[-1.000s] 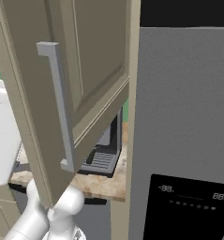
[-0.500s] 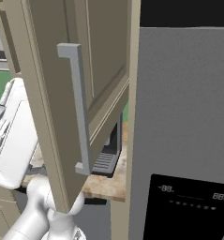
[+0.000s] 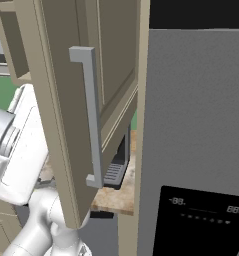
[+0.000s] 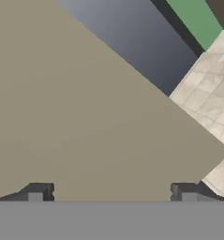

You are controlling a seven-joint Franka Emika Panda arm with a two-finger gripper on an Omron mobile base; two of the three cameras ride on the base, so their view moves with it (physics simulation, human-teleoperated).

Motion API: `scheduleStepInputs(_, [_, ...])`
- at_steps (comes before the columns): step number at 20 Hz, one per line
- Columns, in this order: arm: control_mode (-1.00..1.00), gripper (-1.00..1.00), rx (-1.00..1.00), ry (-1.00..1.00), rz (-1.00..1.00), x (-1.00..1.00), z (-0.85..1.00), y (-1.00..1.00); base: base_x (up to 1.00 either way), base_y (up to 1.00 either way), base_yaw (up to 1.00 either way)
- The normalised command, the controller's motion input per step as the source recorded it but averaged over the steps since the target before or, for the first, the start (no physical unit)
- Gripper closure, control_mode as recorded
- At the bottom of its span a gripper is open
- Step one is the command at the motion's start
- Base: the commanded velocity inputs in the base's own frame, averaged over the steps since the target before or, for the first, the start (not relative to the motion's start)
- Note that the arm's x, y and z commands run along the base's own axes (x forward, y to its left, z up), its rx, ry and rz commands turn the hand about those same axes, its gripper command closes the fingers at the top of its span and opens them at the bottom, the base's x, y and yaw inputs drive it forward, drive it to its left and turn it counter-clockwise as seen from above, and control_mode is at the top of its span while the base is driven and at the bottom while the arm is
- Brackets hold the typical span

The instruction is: Open the cabinet, pick the kettle from the cabinet, and place it in the sink.

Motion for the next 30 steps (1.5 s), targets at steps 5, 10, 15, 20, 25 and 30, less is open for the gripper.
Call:
scheduleStepInputs(5, [-1.0,-1.0,0.0,0.12,0.11,0.0,0.0,0.0,0.0,0.0,0.0])
scheduleStepInputs(10, [-1.0,-1.0,0.0,0.11,0.11,0.0,0.0,0.05,0.0,0.0,0.0])
scheduleStepInputs(15, [-1.0,-1.0,0.0,0.06,0.12,-0.03,0.04,0.22,0.0,0.0,0.0])
scheduleStepInputs(20, [-1.0,-1.0,0.0,0.03,0.16,-0.09,0.11,0.29,0.0,0.0,0.0])
scheduleStepInputs(25, [-1.0,-1.0,-0.03,0.01,0.18,-0.12,0.13,0.37,0.0,0.0,0.0])
scheduleStepInputs(30, [-1.0,-1.0,-0.13,0.11,0.26,-0.04,0.16,0.38,0.0,0.0,0.0])
